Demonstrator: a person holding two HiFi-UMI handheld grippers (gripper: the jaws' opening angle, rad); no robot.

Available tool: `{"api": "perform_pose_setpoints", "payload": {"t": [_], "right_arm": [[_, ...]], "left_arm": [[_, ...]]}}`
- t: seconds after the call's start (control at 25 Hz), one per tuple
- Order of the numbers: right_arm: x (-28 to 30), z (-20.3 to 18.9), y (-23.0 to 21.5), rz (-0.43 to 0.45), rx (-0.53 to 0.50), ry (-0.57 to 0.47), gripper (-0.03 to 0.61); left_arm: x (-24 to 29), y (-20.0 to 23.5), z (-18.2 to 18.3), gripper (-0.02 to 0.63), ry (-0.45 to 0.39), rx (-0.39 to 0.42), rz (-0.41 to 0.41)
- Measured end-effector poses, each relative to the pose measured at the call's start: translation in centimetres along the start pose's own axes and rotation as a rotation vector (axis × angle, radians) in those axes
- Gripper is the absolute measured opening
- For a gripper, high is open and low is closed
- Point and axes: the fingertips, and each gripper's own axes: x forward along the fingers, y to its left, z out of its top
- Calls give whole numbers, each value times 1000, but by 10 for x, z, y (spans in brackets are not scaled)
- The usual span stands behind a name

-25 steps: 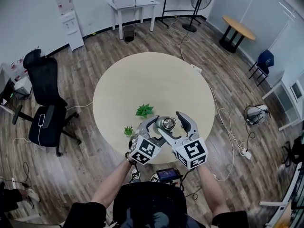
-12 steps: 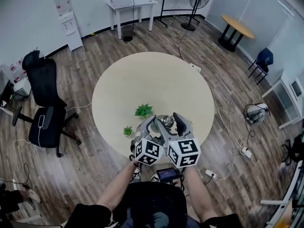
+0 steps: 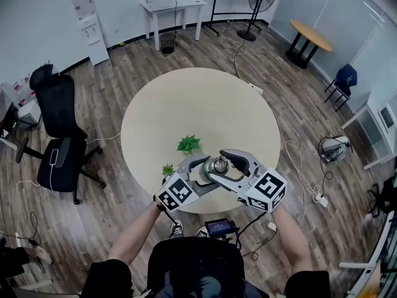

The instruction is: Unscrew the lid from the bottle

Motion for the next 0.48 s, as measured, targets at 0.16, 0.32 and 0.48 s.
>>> {"api": "perform_pose_setpoints", "payload": {"t": [0.16, 0.32, 0.48], "right_arm": [[-7, 1, 12, 109, -19, -7, 278], [-9, 4, 14, 147, 0, -37, 277], [-17, 12, -3, 75, 65, -107, 277]], "left_arm": [[-3, -14, -1, 360, -5, 19, -100], [-7, -19, -5, 360, -27, -2, -149], [-8, -11, -13, 360, -30, -43, -98]]}}
